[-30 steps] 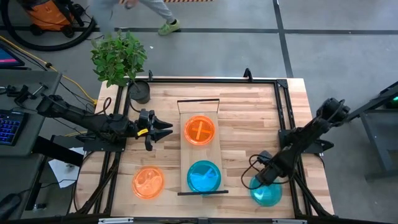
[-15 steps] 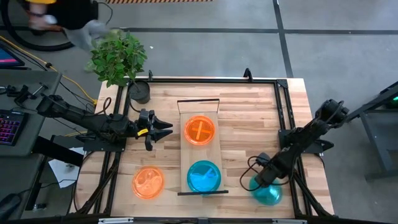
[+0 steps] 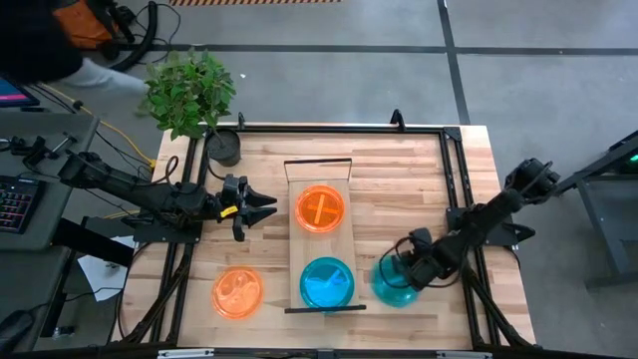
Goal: Place and stack plates onto a shelf
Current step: Stack the blue transparent plate on the blue transparent plate
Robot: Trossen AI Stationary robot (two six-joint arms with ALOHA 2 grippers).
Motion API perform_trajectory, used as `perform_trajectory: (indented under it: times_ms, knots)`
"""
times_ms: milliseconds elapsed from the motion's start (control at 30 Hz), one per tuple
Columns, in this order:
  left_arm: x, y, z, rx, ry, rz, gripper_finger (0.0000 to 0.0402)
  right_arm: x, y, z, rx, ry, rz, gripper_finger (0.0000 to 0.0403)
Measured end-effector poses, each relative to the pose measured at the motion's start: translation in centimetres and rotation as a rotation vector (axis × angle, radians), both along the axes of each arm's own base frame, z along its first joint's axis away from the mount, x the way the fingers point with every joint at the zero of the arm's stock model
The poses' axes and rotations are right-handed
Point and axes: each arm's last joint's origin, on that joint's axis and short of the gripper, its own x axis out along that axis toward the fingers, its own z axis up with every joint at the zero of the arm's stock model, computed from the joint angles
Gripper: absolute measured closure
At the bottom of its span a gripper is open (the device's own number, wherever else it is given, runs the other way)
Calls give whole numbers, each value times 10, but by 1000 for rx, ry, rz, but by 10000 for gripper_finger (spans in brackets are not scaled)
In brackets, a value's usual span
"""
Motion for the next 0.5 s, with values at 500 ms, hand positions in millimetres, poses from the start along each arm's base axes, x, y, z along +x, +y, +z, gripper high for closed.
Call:
perform_trajectory:
  times_ms: [500]
  knots:
    - [0, 0, 0, -1, 0, -1, 254, -2, -28, 22, -84, -22, 14, 240]
